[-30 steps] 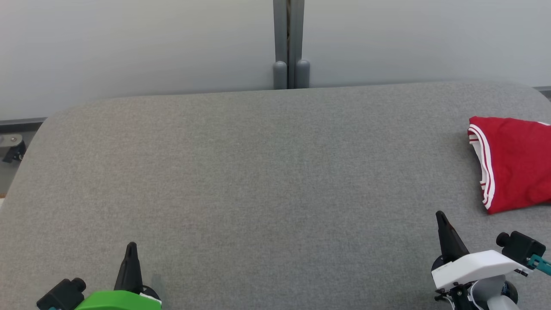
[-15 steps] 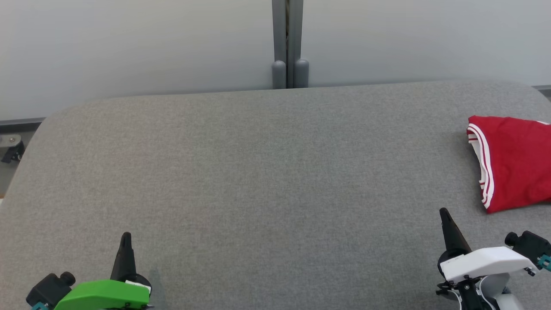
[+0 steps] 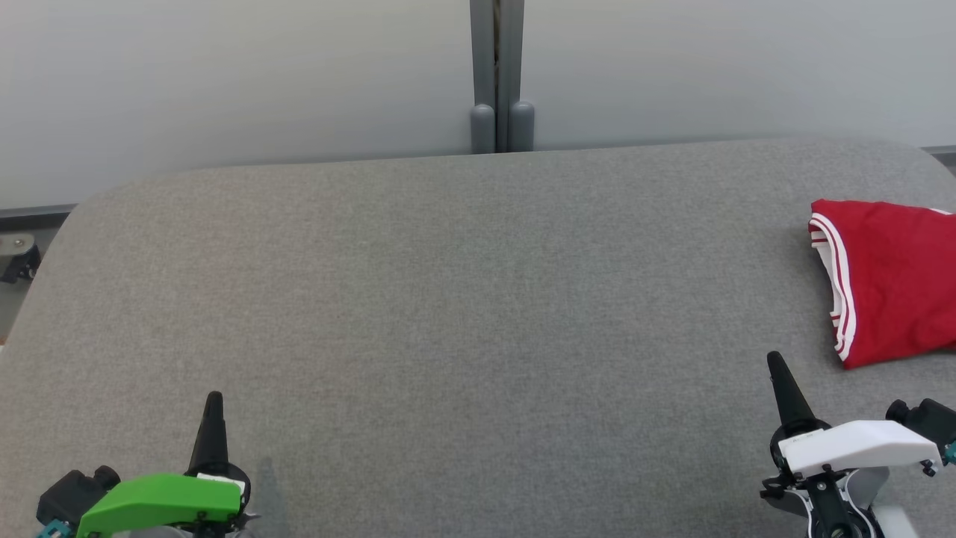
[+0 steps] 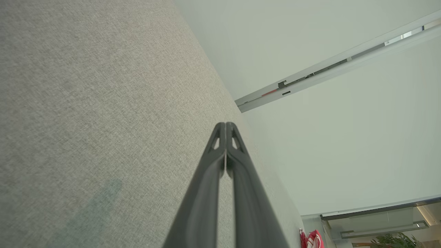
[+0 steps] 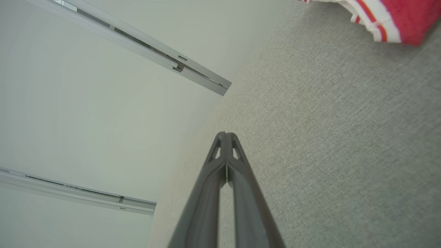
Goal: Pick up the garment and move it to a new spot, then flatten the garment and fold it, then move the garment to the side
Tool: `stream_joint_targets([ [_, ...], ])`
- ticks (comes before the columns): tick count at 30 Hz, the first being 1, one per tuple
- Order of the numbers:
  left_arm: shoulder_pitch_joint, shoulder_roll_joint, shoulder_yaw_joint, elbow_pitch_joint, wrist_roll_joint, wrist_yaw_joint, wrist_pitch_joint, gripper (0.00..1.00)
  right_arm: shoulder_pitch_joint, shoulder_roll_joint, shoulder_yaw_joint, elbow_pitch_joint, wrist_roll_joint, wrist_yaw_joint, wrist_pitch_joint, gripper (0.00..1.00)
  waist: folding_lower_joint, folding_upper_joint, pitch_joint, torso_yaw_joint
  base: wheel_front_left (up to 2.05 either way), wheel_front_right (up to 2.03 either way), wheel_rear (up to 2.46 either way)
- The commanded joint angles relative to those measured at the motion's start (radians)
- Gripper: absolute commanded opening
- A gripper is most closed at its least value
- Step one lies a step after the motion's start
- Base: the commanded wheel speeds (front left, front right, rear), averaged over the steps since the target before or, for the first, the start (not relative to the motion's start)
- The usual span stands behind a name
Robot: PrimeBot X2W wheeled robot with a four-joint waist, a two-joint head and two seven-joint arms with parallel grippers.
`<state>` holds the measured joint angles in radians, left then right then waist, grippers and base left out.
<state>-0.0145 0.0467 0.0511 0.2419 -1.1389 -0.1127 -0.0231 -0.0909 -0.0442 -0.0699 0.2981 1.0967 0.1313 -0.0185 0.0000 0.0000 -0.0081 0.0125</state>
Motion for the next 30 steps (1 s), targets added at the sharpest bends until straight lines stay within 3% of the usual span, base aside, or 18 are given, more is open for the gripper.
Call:
stream_joint_targets([
  [1, -0.032, 0.006, 0.006, -0.011, -0.028, 0.004, 0.007, 0.0, -0.017, -0.006, -0.005, -0.014, 0.03, 0.0, 0.006, 0.0, 0.0, 0.0, 0.0, 0.0, 0.0, 0.0, 0.0],
  [30, -0.072, 0.008, 0.037, -0.019, -0.268, 0.007, 0.076, 0.0, -0.028, -0.007, -0.029, -0.032, 0.29, -0.001, 0.076, 0.0, 0.0, 0.0, 0.003, -0.006, 0.0, 0.0, 0.0],
])
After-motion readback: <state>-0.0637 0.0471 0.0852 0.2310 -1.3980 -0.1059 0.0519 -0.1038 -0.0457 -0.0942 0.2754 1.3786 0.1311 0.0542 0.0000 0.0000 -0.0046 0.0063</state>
